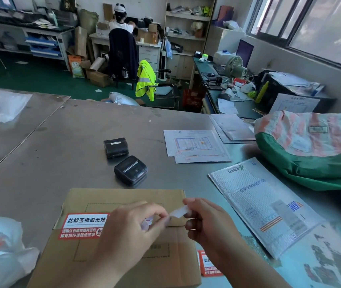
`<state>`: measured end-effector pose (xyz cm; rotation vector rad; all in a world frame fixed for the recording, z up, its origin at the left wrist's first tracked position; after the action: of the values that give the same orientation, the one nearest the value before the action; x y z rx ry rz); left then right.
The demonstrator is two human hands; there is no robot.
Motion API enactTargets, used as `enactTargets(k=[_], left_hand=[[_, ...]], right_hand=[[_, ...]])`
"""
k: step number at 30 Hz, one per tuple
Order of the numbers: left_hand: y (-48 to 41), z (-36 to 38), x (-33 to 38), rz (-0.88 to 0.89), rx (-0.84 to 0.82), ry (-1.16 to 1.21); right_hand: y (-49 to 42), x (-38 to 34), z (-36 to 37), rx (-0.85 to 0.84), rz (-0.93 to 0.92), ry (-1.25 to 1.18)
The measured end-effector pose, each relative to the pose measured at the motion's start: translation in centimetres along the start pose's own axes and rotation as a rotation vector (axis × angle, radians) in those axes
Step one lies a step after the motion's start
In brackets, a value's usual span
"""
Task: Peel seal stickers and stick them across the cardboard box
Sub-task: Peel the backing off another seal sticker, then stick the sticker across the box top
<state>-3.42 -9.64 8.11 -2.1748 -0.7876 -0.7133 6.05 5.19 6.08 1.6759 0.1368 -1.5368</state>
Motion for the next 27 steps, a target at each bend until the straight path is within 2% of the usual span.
enactTargets(k=[3, 6, 9, 11, 13, 17, 20, 22, 27], left_hand=[[0.2, 0.6, -0.4, -0.152, 0.052, 0.074], [0.7, 1.3, -1.0, -0.469, 0.164, 0.375], [1.3, 2.1, -1.7, -0.8, 0.293, 0.633], [1.4, 2.3, -1.7, -0.873, 0.315, 0.685], [1.4, 2.0, -1.3, -0.773, 0.322, 0.561], [1.3, 0.5, -0.7, -0.385, 0.352, 0.163], [1.2, -0.1, 0.6, -0.095, 0.244, -0.174], [1.2, 0.1, 1.2, 0.002, 0.185, -0.287], [1.0, 0.8, 2.0, 0.106, 0.178, -0.318]], right_hand=[[-0.5, -0.4, -0.2, -0.05, 0.001, 0.023], [-0.6, -1.2, 0.2, -0.154, -0.039, 0.041], [-1.3, -1.3, -0.1, -0.173, -0.052, -0.014], [-1.8, -1.3, -0.4, -0.163, -0.058, -0.03], [-2.1, -1.0, -0.6, -0.168, -0.059, 0.0], [-2.6, -0.3, -0.6, -0.194, -0.008, 0.003], [-2.3, 0.3, -0.6, -0.229, 0.061, -0.009], [-2.1, 0.4, -0.6, -0.235, 0.107, -0.021], [-2.1, -0.1, -0.8, -0.235, 0.156, -0.042]])
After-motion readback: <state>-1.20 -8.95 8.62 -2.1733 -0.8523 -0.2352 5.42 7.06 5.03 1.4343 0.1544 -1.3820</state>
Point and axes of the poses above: each hand's wrist, its own y-axis away from the middle knuckle, its own z-axis out of the palm, x = y × z, the point moved 5 cm from there along -y, towards the middle knuckle, and after that the axes turned 7 degrees about x, right-handed, at the moved point
